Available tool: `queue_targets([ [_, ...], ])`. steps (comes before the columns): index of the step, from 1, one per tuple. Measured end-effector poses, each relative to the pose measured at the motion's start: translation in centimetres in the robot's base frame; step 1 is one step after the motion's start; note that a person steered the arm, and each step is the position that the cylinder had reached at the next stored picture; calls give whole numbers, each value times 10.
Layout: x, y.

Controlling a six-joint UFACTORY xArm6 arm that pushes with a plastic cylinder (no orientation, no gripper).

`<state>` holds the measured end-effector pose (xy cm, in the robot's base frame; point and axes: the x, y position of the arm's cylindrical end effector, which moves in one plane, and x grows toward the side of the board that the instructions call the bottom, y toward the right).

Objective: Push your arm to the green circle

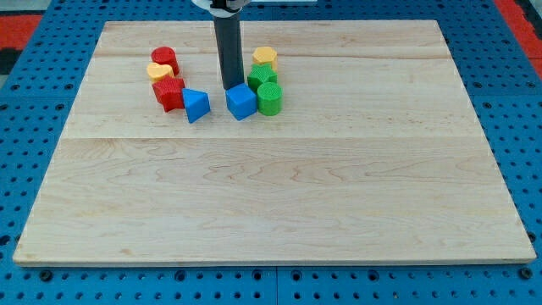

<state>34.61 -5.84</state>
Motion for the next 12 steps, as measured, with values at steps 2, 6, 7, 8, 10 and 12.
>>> queue_targets([
  [2, 0, -3],
  [6, -78, -25],
  [7, -112, -22],
  [8, -135, 5],
  [10, -148, 87],
  [12, -105, 129],
])
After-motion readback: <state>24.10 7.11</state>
